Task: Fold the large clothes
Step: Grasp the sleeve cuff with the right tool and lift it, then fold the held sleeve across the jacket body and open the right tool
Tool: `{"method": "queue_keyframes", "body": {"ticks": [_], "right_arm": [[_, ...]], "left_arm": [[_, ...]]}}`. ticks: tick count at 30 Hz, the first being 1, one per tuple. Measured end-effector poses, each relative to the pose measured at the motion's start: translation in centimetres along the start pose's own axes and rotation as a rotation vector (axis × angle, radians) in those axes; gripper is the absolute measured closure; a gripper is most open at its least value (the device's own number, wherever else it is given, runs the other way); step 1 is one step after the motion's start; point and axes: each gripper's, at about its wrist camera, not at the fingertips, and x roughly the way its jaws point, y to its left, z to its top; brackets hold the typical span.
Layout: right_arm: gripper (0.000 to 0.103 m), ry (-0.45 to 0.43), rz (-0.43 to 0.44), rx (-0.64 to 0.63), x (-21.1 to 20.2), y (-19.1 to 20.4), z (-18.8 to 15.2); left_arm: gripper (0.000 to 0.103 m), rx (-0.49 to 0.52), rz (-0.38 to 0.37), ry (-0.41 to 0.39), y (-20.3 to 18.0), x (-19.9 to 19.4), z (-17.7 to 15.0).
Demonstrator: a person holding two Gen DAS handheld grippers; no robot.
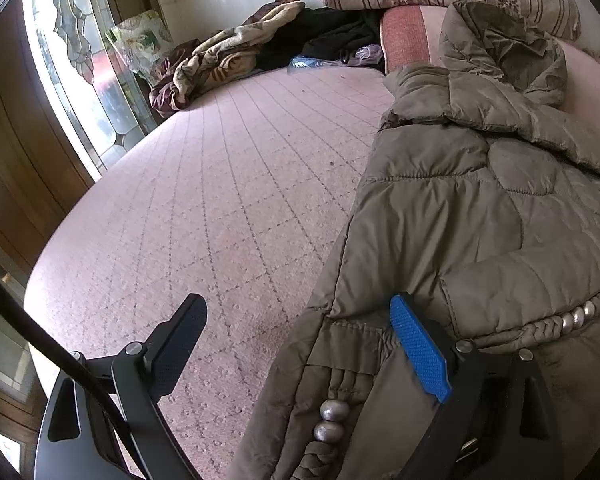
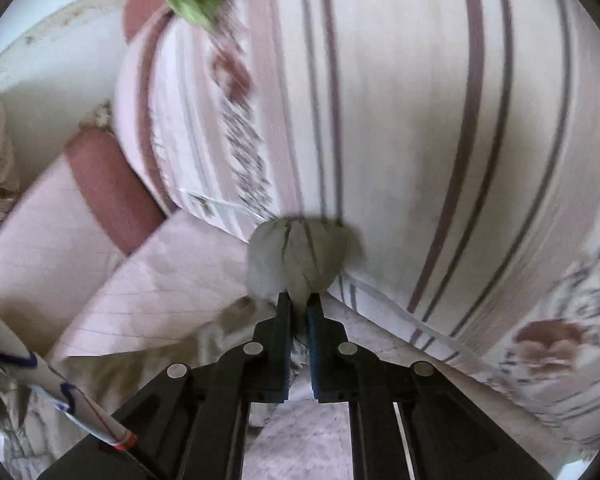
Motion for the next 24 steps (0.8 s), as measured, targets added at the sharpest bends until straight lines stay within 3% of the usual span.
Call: {"method": "queue_keyframes", "body": {"ticks": [7,13,21,24], "right_arm": [[0.096,-0.063,0.111,-0.086,-7.6,4.6,0.0],[0.096,-0.086,0.246,-0.180,-13.2,10.6,-3.0],[0.096,0.027,0.522,-0.367,-17.9,20.2,-13.0],[0.096,0.086,0.619,-0.467,-19.3,23.6,-18.2]], "left_arm": [[0.010,-0.044,-0.064,0.018,1.0,0.3,-0.1],[0.010,-0.061,-0.087,0.028,1.4,0.4,-0.1],[0.011,-0.115,-0.152,0.053,2.7,-0.3,-0.3],[0.012,-0.133,-0.144,-0.001,3.5,-2.5,-0.5]]}}
